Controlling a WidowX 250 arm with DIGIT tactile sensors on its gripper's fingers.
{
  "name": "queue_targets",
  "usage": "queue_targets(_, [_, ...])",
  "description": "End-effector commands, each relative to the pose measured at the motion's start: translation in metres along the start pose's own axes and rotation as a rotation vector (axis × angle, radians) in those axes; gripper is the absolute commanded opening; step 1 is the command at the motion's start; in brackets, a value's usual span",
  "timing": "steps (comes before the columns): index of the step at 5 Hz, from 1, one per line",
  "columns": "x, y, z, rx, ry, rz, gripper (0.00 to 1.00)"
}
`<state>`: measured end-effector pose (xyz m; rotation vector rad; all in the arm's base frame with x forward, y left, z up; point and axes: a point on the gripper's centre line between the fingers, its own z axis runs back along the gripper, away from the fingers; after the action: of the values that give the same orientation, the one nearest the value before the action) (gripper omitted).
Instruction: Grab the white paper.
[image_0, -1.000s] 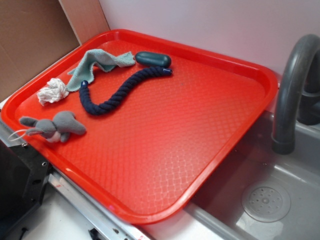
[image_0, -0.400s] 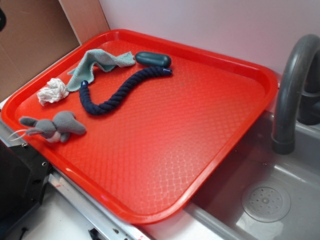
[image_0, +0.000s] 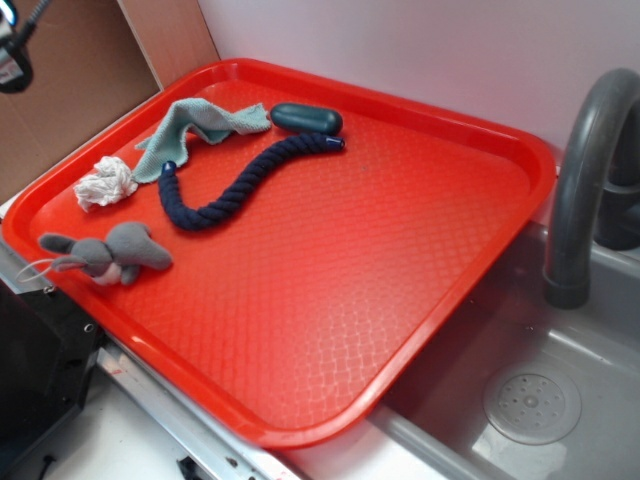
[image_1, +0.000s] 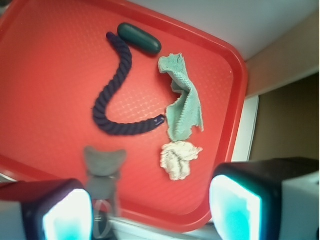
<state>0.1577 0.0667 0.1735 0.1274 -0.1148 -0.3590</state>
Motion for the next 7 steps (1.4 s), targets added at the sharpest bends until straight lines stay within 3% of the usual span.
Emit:
queue_targets(1, [0.004, 0.034, -0.048, 0.054, 0.079, -0.186, 1.00])
queue_targets(2, [-0.003, 0.038, -0.081, -0.008, 0.103, -0.228, 1.00])
queue_targets(4, [-0.018, 0.048, -0.136, -0.068, 0.214, -0.257, 1.00])
queue_targets(6, [-0.004, 0.033, -0.160, -0.118, 0.213, -0.355, 1.00])
queue_targets(7, [-0.001, 0.029, -0.169, -0.127, 0.243, -0.358, 1.00])
